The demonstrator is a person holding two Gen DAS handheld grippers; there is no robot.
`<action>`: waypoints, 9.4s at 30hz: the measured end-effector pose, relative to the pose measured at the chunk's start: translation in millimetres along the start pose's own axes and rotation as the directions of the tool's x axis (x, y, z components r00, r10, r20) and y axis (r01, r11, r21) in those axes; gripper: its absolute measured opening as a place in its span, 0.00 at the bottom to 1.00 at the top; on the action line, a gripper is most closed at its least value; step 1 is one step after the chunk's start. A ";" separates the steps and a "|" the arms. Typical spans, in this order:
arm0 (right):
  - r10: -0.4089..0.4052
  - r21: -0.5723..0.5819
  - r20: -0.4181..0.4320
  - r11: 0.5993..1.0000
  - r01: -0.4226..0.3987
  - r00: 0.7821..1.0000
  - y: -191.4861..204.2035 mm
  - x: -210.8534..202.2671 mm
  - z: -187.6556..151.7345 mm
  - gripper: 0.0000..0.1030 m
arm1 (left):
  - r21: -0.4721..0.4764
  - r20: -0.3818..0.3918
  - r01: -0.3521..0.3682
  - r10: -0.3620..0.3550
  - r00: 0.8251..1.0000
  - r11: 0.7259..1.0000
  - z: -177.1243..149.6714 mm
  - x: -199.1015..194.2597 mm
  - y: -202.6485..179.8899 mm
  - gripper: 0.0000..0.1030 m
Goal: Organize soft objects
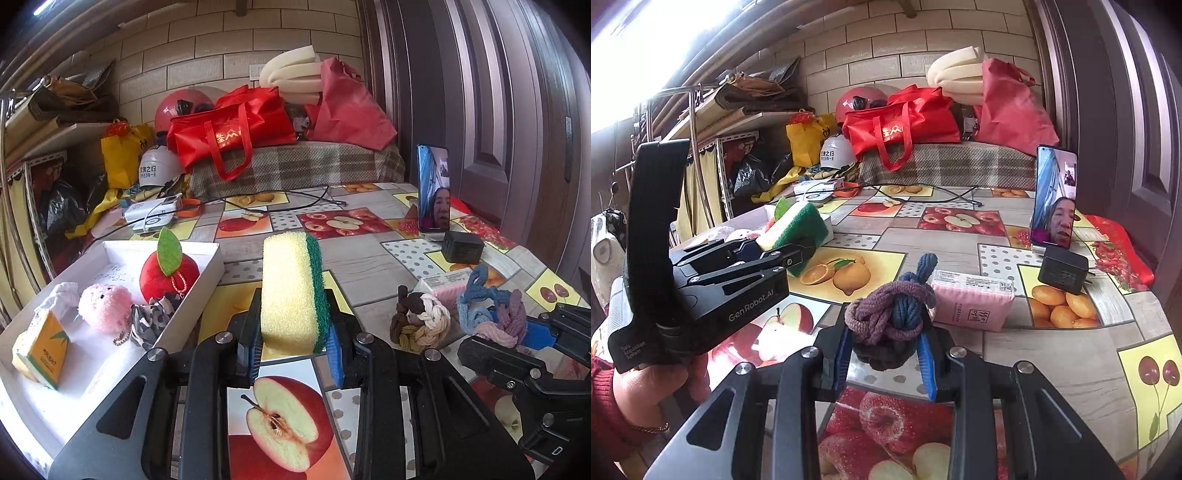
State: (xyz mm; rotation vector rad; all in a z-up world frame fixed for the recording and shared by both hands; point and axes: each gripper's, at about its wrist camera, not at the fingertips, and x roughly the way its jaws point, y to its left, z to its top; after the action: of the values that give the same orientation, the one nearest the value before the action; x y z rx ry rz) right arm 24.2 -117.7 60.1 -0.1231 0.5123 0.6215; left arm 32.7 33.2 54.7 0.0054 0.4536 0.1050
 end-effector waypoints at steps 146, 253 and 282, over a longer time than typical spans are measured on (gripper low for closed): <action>0.173 -0.112 -0.276 0.971 -0.211 0.945 -91.8 77.4 16.7 0.25 | 0.032 -0.345 0.364 -0.331 0.878 0.931 9.5 90.6 -68.7 0.30; 0.126 -0.072 -0.032 0.989 -0.128 0.992 177.4 135.0 57.2 1.00 | -0.291 -0.141 -0.422 0.398 0.907 0.859 -34.4 -19.7 243.3 1.00; 0.007 -0.033 0.113 0.999 -0.003 0.994 110.3 41.9 21.8 1.00 | -0.217 -0.121 -0.395 0.377 0.918 0.893 -49.8 -61.3 147.1 1.00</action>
State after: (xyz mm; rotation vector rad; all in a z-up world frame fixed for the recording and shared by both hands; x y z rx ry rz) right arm -2.1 -0.7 62.8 -0.1169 0.3930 0.6380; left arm -58.6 172.4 40.9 -0.1449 0.5094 0.5549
